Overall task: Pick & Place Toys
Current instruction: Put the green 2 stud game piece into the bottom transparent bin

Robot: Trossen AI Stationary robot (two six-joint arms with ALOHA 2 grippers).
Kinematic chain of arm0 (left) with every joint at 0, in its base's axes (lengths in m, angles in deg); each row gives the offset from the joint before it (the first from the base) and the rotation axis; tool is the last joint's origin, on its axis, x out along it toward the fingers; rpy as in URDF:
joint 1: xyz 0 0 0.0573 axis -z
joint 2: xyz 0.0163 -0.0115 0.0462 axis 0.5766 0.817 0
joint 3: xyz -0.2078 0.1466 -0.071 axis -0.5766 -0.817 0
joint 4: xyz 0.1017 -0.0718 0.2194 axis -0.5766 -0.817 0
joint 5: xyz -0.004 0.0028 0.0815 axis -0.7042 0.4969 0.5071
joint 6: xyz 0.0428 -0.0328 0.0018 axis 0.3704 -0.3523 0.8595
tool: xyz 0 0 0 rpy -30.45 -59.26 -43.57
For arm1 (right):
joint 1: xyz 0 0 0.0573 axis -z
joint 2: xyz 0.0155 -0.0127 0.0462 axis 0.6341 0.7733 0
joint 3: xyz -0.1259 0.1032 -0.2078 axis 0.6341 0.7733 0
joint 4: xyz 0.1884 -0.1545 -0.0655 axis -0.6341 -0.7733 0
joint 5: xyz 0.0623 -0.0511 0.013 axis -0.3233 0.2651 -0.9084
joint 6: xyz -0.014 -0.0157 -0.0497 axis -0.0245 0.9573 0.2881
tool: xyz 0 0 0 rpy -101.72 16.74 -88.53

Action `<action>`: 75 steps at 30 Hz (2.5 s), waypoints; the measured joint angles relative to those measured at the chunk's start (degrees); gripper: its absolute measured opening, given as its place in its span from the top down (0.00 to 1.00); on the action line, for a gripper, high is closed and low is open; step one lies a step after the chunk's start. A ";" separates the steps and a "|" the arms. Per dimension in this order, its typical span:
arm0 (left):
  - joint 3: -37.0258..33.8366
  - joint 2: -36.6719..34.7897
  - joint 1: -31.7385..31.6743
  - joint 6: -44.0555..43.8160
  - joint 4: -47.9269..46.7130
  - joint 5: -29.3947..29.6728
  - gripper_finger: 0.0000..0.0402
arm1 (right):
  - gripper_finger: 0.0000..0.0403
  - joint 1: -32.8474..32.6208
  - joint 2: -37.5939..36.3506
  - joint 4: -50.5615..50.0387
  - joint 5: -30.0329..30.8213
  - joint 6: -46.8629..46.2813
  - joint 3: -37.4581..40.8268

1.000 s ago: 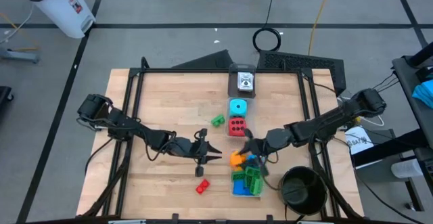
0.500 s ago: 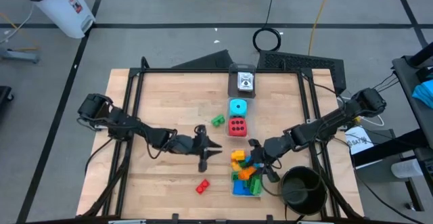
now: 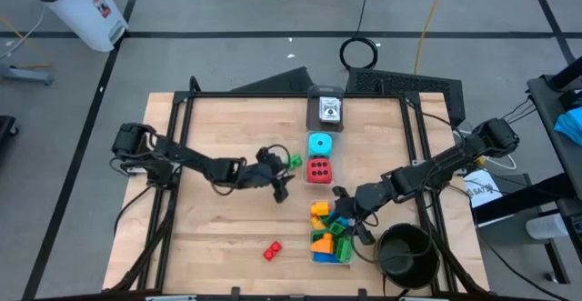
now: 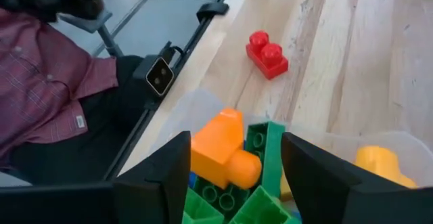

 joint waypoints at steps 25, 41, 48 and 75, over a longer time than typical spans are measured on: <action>0.04 16.00 -10.12 4.48 9.30 -2.95 0.39 | 0.53 0.00 0.00 0.98 0.02 2.60 -0.04; 0.00 -2.51 -5.14 1.40 -15.53 -3.98 0.58 | 0.54 0.00 0.00 0.65 0.02 2.60 -0.04; 0.00 -7.35 7.32 2.93 -9.27 -2.27 0.58 | 0.54 0.05 0.00 0.75 0.80 3.04 -0.04; 0.00 -6.39 14.71 7.64 6.66 1.98 0.58 | 0.20 6.23 17.48 41.36 19.57 7.58 -0.02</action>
